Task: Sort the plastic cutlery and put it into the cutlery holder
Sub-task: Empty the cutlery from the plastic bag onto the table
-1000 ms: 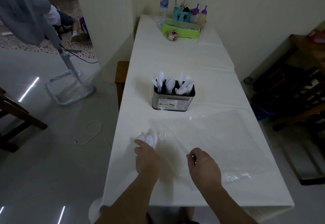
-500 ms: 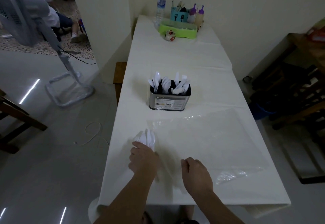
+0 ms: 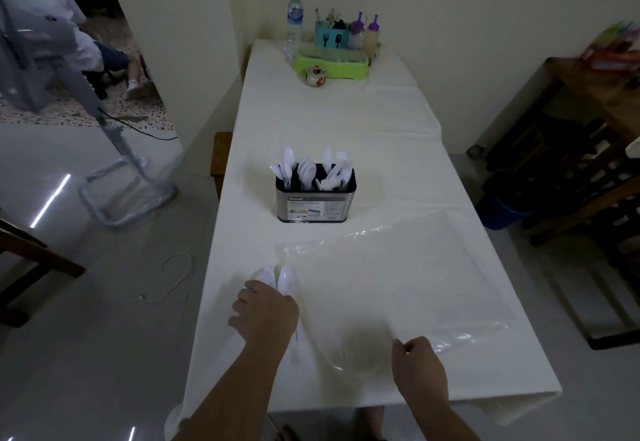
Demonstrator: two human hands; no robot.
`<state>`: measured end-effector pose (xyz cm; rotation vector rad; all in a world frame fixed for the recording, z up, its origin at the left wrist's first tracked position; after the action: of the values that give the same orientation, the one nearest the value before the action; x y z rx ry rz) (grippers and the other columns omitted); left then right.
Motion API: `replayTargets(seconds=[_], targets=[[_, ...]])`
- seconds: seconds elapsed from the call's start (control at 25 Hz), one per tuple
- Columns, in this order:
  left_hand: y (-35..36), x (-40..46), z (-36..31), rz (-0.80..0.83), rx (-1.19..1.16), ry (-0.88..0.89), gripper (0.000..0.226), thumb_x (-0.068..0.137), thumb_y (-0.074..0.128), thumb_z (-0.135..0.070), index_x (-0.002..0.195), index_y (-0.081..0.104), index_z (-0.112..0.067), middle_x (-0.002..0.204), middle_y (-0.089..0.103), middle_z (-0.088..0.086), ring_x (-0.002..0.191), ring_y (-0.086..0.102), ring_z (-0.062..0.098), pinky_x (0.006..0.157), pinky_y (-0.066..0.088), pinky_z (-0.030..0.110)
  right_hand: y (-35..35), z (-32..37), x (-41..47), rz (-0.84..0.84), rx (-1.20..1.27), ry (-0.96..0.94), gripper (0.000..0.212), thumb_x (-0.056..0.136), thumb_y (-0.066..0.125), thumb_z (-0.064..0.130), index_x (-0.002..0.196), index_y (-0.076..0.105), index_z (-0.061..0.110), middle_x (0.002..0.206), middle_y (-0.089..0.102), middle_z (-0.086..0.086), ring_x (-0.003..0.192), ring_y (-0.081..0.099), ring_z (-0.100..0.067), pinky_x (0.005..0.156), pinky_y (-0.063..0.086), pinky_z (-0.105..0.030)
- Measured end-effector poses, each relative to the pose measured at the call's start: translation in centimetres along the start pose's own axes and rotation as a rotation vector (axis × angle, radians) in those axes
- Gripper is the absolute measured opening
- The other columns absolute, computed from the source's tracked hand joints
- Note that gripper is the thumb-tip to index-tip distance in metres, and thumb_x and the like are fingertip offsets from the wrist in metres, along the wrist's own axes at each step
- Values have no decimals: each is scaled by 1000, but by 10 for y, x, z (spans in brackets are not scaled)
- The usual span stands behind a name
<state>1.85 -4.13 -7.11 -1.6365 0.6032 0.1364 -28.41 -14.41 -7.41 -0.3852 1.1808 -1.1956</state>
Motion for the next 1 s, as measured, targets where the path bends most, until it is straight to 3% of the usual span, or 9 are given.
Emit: replayTargets(seconds=[0.08, 0.16, 0.24, 0.32, 0.4, 0.56, 0.8, 0.92, 1.0], targets=[[-14, 1, -25, -111, 25, 130, 57, 89, 47, -41, 133, 43, -4, 128, 52, 15, 117, 51, 30, 95, 46, 43, -1, -23, 13, -16, 71, 125, 39, 86, 56, 41, 100, 55, 5, 99, 68, -15, 98, 66, -38, 82, 50, -36], [-26, 0, -62, -205, -2, 324, 38, 90, 48, -32, 119, 52, -8, 119, 57, 13, 111, 53, 28, 92, 45, 39, 1, -46, 26, -19, 207, 270, 52, 78, 60, 44, 103, 55, -1, 96, 67, -19, 81, 69, -39, 71, 60, -45], [-28, 1, -101, -242, -33, 525, 31, 93, 49, -26, 118, 56, -9, 118, 59, 11, 112, 53, 26, 94, 44, 37, 0, -54, 33, 8, 410, 365, 47, 81, 63, 38, 101, 59, -5, 88, 67, -22, 63, 67, -36, 51, 59, -41], [-20, 5, -136, -209, -7, 682, 33, 97, 46, -27, 125, 56, -10, 124, 58, 8, 117, 52, 24, 98, 43, 35, -6, -54, 39, 18, 562, 427, 35, 88, 65, 29, 91, 63, -7, 78, 67, -23, 60, 66, -35, 48, 58, -40], [-5, 11, -162, -148, 64, 779, 34, 100, 43, -29, 128, 54, -11, 128, 57, 6, 120, 51, 22, 100, 43, 34, -7, -58, 47, 33, 648, 482, 37, 88, 69, 26, 78, 64, -9, 65, 65, -22, 55, 63, -33, 54, 59, -47], [27, 26, -194, -49, 236, 814, 35, 102, 41, -31, 129, 51, -12, 130, 56, 6, 121, 51, 23, 98, 43, 36, -11, -62, 62, 52, 715, 514, 40, 84, 77, 26, 70, 65, -11, 59, 63, -21, 52, 62, -32, 50, 58, -43], [48, 33, -236, -67, 288, 782, 33, 102, 41, -32, 128, 50, -13, 128, 56, 7, 116, 53, 25, 93, 46, 36, -29, -56, 94, 63, 521, 370, 50, 93, 61, 39, 63, 71, 0, 51, 67, -15, 47, 68, -31, 44, 55, -31], [47, 40, -250, -112, 298, 687, 24, 99, 49, -28, 119, 55, -17, 123, 58, 5, 114, 55, 23, 89, 47, 35, -42, -53, 115, 7, 350, 297, 45, 89, 53, 47, 70, 70, 9, 57, 70, -8, 56, 70, -28, 58, 59, -35], [47, 46, -255, -112, 307, 622, 19, 96, 54, -22, 114, 58, -18, 120, 59, 4, 113, 56, 22, 87, 47, 34, -58, -47, 138, -64, 213, 225, 29, 86, 54, 41, 83, 68, 15, 78, 74, -8, 79, 71, -29, 78, 56, -35]])
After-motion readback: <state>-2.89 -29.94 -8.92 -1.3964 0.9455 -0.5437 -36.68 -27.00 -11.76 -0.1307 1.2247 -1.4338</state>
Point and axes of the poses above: each hand's wrist, its own x-axis towards the middle knuckle, its own y-axis out of the palm, z = x × y, the point moved 8 cm from there along x, towards the middle knuckle
